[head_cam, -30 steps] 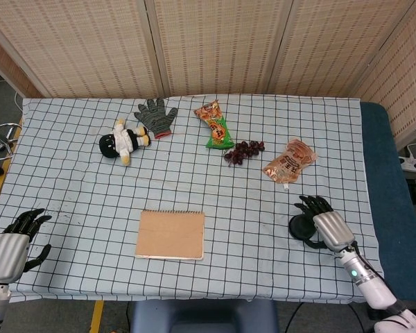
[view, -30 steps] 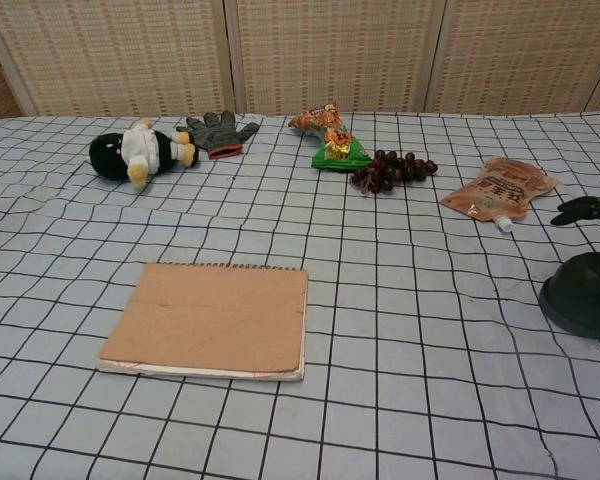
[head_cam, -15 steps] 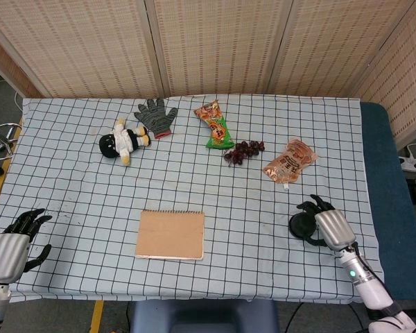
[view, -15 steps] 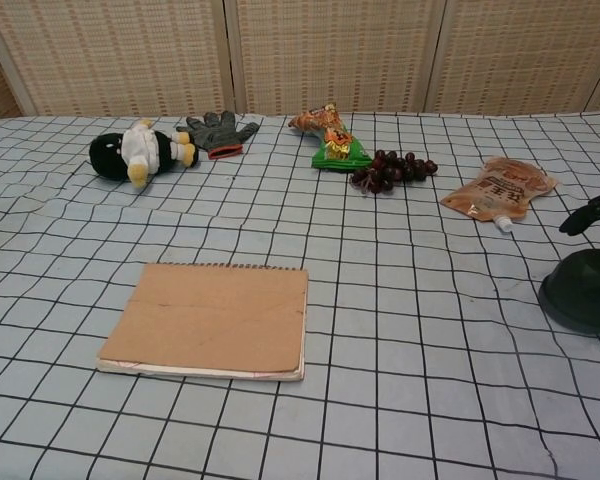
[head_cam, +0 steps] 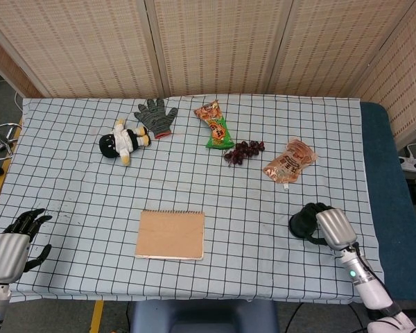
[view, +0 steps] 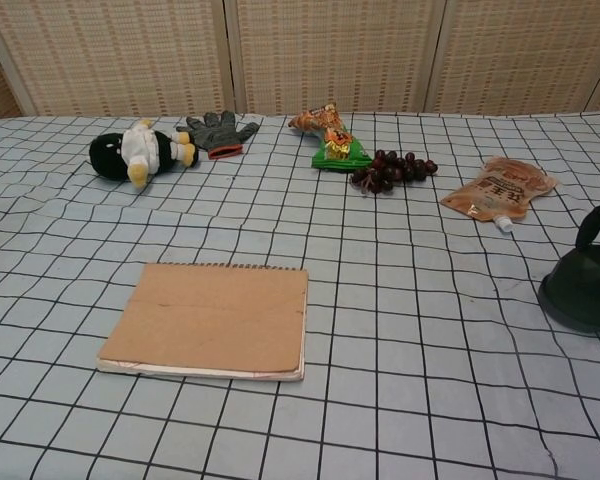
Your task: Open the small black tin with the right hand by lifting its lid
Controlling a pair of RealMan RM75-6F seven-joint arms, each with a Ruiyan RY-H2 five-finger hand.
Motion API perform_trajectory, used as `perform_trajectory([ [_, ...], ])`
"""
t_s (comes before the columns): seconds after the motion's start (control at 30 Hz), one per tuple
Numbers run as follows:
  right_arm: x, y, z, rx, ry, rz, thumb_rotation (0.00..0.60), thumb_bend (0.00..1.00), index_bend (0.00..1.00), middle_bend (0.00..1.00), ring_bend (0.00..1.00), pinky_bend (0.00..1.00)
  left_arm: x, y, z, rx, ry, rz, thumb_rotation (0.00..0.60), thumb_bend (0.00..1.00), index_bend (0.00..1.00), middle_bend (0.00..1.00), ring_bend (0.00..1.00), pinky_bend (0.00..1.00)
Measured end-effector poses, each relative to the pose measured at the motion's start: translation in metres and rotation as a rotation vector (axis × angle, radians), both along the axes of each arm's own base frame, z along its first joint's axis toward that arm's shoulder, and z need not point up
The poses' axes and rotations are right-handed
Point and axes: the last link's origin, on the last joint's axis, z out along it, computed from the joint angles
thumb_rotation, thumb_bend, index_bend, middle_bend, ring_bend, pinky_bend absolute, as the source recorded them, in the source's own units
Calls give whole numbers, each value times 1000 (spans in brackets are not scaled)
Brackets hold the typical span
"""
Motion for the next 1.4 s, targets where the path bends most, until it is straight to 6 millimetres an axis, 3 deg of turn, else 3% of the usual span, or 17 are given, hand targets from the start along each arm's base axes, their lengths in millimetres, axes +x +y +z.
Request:
perform_trajectory([
  [0.53,3,-1,2,-29,-26,33,600,239,491,458,423,648,0,-1,0,0,0,1,600,340,233,145,144,414],
  [0.93,19,6,18,-79,-82,100,600,240,489,459,425,649,0,0,-1,-2,0,2,600,340,233,145,144,415],
  [1.07,17,6,20,-77,-57,90,600,239,400,436,378,625,0,0,-1,-5,3,1,600,340,233,145,143,414],
  [1.2,9,5,15,-37,7,47,600,181,276,324,263,555,0,0,-2,-6,5,2,600,340,233,146,144,415],
  [1.4,3,4,5,34,64,-26,600,133,220,269,210,538,0,0,-1,-3,2,2,600,340,233,146,143,415],
])
